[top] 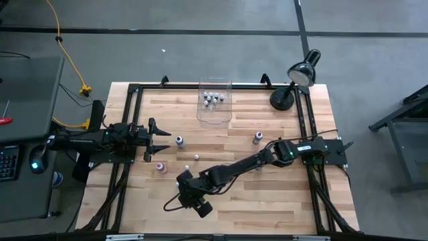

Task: Pick & Place food coloring
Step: Put the small food coloring bottle into the transparent bin

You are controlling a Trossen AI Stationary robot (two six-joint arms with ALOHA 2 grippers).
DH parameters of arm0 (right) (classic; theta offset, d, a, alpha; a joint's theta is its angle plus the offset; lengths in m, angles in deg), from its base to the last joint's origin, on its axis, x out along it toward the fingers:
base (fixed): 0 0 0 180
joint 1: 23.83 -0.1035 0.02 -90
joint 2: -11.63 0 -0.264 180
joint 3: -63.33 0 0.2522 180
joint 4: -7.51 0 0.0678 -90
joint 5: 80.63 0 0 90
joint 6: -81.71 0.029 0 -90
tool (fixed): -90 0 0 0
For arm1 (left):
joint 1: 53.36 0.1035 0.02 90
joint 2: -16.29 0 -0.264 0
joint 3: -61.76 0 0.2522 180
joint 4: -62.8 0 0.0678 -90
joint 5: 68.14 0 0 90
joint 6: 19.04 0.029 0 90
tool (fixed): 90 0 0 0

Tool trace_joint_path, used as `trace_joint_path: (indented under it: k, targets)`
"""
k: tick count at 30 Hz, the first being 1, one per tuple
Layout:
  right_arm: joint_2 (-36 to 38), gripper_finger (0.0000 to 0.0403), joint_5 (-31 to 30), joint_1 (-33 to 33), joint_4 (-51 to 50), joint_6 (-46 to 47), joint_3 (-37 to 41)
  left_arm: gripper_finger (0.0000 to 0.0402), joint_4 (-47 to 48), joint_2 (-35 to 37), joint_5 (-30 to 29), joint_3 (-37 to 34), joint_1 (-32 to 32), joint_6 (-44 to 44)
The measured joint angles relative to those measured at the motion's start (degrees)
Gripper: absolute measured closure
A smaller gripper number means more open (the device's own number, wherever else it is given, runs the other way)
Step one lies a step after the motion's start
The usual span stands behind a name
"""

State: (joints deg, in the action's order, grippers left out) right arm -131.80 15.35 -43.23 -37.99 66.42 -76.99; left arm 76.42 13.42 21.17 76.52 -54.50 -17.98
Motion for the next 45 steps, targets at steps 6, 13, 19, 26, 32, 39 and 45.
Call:
trace_joint_path:
  k: [6, 13, 19, 26, 32, 39, 45]
  targets:
    - [-0.21, 0.0274, 0.00, 0.16, 0.06, 1.24, 0.00, 0.0163, 0.02, 0.00, 0.00, 0.00, 0.00, 0.00]
    - [-0.92, 0.0274, 0.10, 0.39, 0.36, 1.33, 0.00, 0.0163, 0.02, 0.00, 0.02, 0.00, -0.01, -0.02]
    - [-1.03, 0.0274, 0.07, 0.64, 0.35, 1.36, 0.00, 0.0163, 0.02, 0.00, 0.02, -0.01, 0.01, 0.00]
    - [-1.03, 0.0274, 0.39, 0.92, 0.28, 1.97, 0.00, 0.0163, 0.02, 0.00, 0.02, -0.01, 0.00, -0.01]
    - [-1.28, 0.0274, 1.47, 0.91, 0.40, 3.63, 0.00, 0.0163, 0.02, 0.00, 0.04, -0.02, -0.01, -0.02]
    - [-1.60, 0.0274, 1.84, 0.90, 0.91, 4.15, 0.00, 0.0163, 0.02, 0.02, 0.04, -0.02, 0.01, 0.00]
    - [-1.79, 0.0274, 2.10, 0.90, 1.71, 4.79, 0.00, 0.0163, 0.02, 0.00, 0.04, -0.01, 0.00, 0.00]
